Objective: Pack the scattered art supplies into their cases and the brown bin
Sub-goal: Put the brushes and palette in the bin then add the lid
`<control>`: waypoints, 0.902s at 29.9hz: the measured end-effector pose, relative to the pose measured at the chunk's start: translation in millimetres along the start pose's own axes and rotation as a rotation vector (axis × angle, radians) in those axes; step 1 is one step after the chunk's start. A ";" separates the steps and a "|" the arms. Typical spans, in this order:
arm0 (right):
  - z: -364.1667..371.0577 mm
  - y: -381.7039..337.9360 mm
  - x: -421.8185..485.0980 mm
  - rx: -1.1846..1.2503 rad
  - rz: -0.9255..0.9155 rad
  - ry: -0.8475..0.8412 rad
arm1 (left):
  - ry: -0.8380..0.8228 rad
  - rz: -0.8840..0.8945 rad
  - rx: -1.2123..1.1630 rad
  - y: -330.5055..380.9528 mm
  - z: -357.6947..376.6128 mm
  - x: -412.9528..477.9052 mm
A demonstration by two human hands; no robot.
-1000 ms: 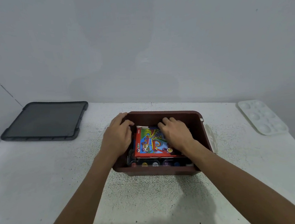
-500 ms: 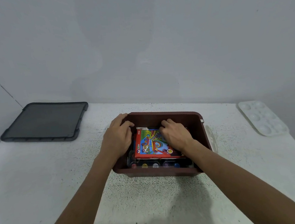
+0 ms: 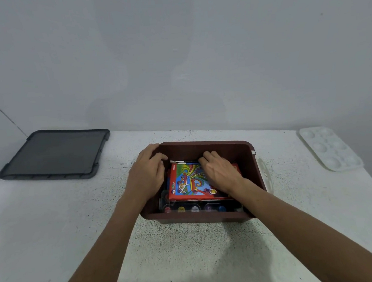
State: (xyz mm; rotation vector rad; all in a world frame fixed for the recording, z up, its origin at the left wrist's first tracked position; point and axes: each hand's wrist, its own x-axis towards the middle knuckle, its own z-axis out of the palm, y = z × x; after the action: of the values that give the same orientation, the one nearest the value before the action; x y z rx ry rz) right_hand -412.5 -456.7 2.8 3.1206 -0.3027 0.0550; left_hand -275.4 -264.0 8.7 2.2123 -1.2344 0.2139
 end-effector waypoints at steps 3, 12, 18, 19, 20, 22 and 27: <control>-0.8 0.7 1.0 -0.016 0.004 -0.020 | -0.007 -0.003 0.000 0.3 -0.2 0.1; -2.2 -2.6 -0.4 -0.020 0.045 -0.031 | -0.026 -0.024 -0.009 1.0 -1.8 -0.9; -3.3 -3.7 -3.4 -0.104 0.092 0.061 | -0.031 -0.029 -0.019 1.3 -2.3 -0.8; -4.7 -4.2 -3.4 -0.100 0.101 0.081 | -0.031 -0.031 -0.021 1.0 -2.4 -1.0; -5.7 -4.6 -3.2 -0.087 0.099 0.085 | -0.033 -0.035 -0.022 0.8 -2.3 -1.0; -6.7 -4.4 -3.1 -0.060 0.088 0.071 | -0.035 -0.045 -0.021 0.8 -1.5 -0.7; -5.6 -3.4 -4.7 -0.045 0.063 0.094 | -0.046 -0.059 -0.003 2.3 -1.7 -0.5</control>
State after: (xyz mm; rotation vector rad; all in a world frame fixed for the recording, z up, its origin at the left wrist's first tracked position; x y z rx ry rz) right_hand -416.7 -452.4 8.2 3.0518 -0.3952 0.1914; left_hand -277.3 -263.6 10.8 2.2593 -1.1907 0.1384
